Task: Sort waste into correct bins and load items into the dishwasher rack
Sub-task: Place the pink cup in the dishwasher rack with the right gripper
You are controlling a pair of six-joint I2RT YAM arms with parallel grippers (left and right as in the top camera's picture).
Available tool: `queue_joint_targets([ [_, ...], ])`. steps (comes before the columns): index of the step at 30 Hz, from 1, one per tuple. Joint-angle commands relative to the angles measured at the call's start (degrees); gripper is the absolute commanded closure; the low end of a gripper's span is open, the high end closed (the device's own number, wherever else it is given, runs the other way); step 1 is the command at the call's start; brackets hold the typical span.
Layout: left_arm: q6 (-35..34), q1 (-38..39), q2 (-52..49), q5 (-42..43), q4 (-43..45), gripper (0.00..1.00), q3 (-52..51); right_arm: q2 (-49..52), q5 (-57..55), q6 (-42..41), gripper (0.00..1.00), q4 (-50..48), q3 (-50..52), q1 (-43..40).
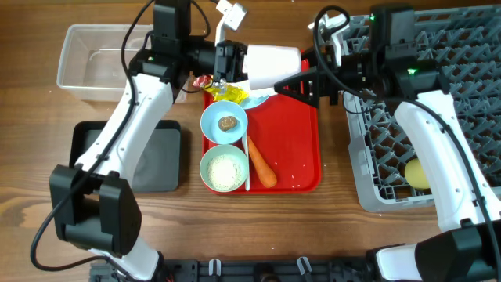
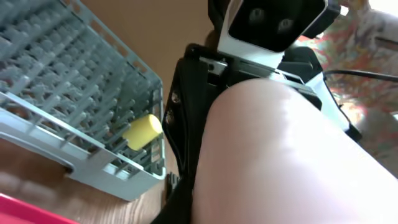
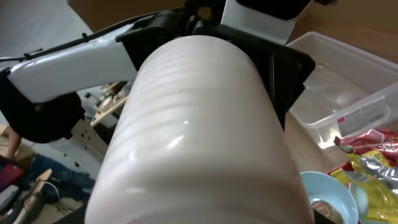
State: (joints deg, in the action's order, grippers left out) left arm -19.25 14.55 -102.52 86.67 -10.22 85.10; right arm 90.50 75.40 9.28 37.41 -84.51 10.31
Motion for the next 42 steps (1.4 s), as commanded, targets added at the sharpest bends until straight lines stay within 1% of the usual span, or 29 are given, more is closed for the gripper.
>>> queue_joint_targets([
  [1,0.33,0.98,0.57,-0.44,-0.31,0.96,0.31,0.04,-1.2,-1.42,0.29,-2.49,-0.33,0.7],
  [2,0.37,0.98,0.57,0.15,-0.31,0.96,0.31,0.04,-3.98,-1.97,0.23,-2.82,-0.33,0.61],
  [4,0.39,0.98,0.57,0.9,-0.28,0.96,0.31,0.04,-4.26,-1.97,0.18,-3.3,-0.33,0.33],
  [11,0.59,0.98,0.57,0.96,-0.33,0.96,0.31,0.04,-2.8,-1.88,0.18,-4.81,-0.33,0.15],
  [12,0.59,0.98,0.57,0.96,-0.52,0.96,0.31,0.04,-1.81,-1.9,0.24,-5.25,-0.33,0.11],
  [14,0.81,0.98,0.57,0.94,-1.11,0.96,0.31,0.02,-1.84,-1.95,0.3,-5.14,-0.33,0.02],
  [16,0.81,0.98,0.57,0.92,-1.14,0.96,0.31,0.02,-1.86,-1.92,0.43,-4.33,-0.33,-0.04],
  [18,0.81,0.98,0.57,0.9,-1.11,0.96,0.31,0.02,-1.86,-1.9,0.51,-3.45,-0.33,-0.04],
  [19,0.81,0.98,0.57,0.85,-1.11,0.96,0.31,0.02,-1.88,-1.88,0.52,-3.39,-0.33,-0.04],
  [20,0.81,0.98,0.57,0.85,-1.11,0.93,0.31,0.02,-1.9,-1.86,0.52,-3.39,-0.33,-0.04],
  [21,0.79,0.98,0.57,0.87,-1.14,0.85,0.31,0.02,-1.97,-1.84,0.52,-3.39,-0.33,-0.04],
  [22,0.79,0.98,0.57,0.94,-1.16,0.73,0.31,0.02,-2.1,-1.81,0.53,-3.39,-0.33,-0.17],
  [24,0.76,0.98,0.57,0.94,-1.16,0.67,0.31,0.02,-2.08,-1.95,0.53,-3.34,-0.33,-1.46],
  [29,0.79,0.98,0.57,0.94,-1.14,0.65,0.31,0.02,-1.38,-1.75,0.53,-1.51,-0.33,-6.58],
  [35,0.79,0.98,0.57,0.92,-1.14,0.66,0.31,0.02,-1.42,-1.29,0.53,-0.33,-0.33,-9.7],
  [38,0.9,0.92,0.57,0.66,-1.11,0.66,0.31,-0.02,-1.44,0.48,0.53,2.97,-0.33,-12.98],
  [42,0.96,0.7,0.57,-2.58,-1.16,0.66,0.31,-0.46,-4.09,1.7,0.55,7.58,-0.33,-16.68],
])
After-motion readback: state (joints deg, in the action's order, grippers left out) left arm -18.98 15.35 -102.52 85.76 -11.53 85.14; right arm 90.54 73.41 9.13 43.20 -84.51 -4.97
